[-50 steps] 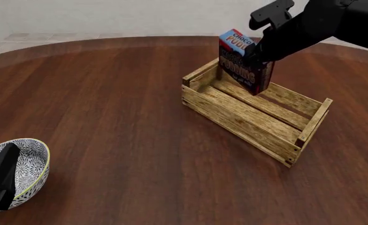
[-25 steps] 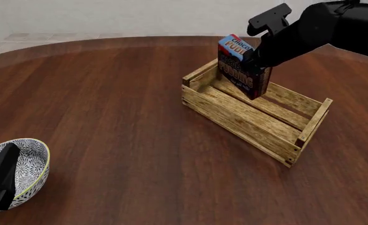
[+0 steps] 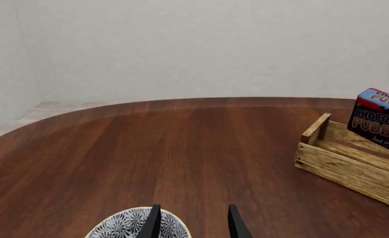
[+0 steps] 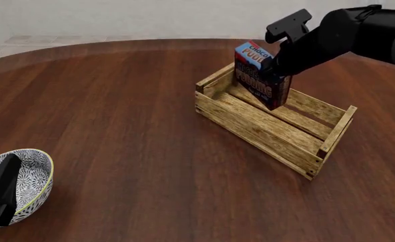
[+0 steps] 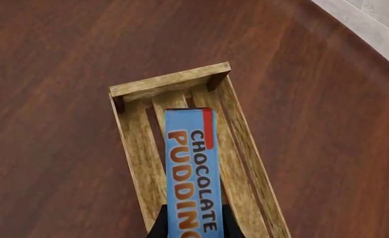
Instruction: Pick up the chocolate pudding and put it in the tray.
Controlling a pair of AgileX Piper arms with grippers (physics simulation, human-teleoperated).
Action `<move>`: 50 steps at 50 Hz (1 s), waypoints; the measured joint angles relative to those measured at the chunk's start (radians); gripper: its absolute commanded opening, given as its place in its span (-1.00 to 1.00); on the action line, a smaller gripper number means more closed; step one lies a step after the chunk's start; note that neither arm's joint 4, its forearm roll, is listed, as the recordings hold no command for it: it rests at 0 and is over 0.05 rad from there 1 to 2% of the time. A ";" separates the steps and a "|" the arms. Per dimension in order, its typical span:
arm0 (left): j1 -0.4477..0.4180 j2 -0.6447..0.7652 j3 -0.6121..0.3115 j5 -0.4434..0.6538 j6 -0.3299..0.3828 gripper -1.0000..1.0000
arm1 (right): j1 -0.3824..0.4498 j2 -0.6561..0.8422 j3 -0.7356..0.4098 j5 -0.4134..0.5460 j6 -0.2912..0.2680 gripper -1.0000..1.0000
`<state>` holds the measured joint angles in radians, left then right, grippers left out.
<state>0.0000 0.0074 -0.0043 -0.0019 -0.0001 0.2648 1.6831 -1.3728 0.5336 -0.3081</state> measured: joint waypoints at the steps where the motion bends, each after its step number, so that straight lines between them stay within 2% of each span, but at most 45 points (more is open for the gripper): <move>1: 0.000 0.000 0.000 0.000 0.000 1.00 | 0.000 0.001 0.001 -0.001 0.000 -1.00; 50: 0.000 0.000 0.000 0.000 0.000 1.00 | 0.002 0.023 0.073 -0.077 0.027 -1.00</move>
<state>0.0000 0.0075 -0.0043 -0.0019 -0.0002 0.2667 1.7064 -1.2996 0.4567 -0.2811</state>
